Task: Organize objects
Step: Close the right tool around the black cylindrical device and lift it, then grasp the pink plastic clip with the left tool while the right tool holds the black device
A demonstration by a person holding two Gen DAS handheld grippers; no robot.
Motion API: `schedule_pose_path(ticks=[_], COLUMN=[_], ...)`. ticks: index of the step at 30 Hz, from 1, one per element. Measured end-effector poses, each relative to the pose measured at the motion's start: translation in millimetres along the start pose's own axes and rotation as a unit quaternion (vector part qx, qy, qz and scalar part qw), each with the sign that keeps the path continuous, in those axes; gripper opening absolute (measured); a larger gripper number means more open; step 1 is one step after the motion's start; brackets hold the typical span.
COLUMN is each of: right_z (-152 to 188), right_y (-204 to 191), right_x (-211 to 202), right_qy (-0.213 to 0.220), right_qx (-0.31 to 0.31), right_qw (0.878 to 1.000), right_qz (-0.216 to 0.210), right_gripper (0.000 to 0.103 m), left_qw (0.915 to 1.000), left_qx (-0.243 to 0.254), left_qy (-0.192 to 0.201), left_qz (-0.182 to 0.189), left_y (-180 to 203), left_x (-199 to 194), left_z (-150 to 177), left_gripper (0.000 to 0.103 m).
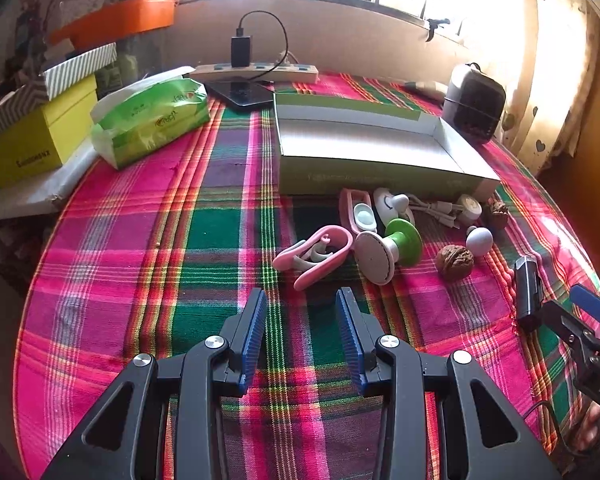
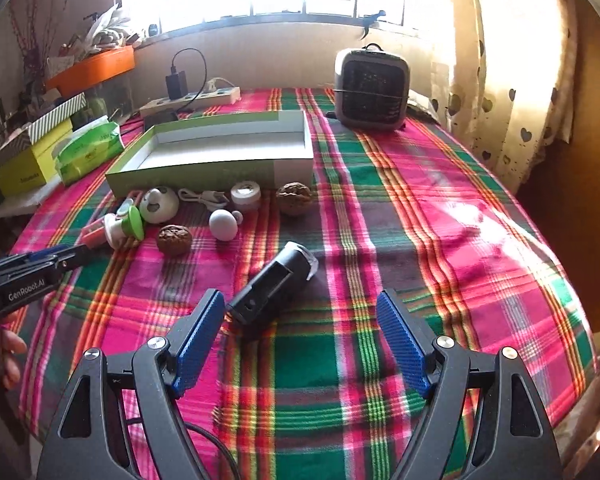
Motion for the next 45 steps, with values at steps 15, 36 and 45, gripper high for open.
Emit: schedule_pose_path(ticks=[15, 36, 45], right_z=[-5, -17, -14], right_y=[-2, -22, -19], right_x=[34, 48, 47], right_qy=[-0.033, -0.036, -0.034], right_qx=[0.007, -0.099, -0.094], right_qw=[0.999, 0.993, 0.994], right_qz=[-0.004, -0.047, -0.047], right_gripper=[0.064, 0.029, 0.031], left_qw=[0.9991, 0.9955, 0.9936], left_qx=[0.039, 0.088, 0.106], left_qy=[0.013, -0.003, -0.014], left_qz=[-0.001, 0.037, 0.037], left_y=[-5, 10, 18], left_x=[5, 22, 25], left_z=[-18, -24, -22], left_gripper=[0.035, 0.035, 0.035])
Point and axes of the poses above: each gripper's, at about its wrist camera, not at the fingertips, and x roughly the way its jaws point, y to its right, z to its underside, the point moved 5 cm from there along x, roughly the way its jaws point, and after that the axes turned 2 degrees about x, right-handed, at the moved point
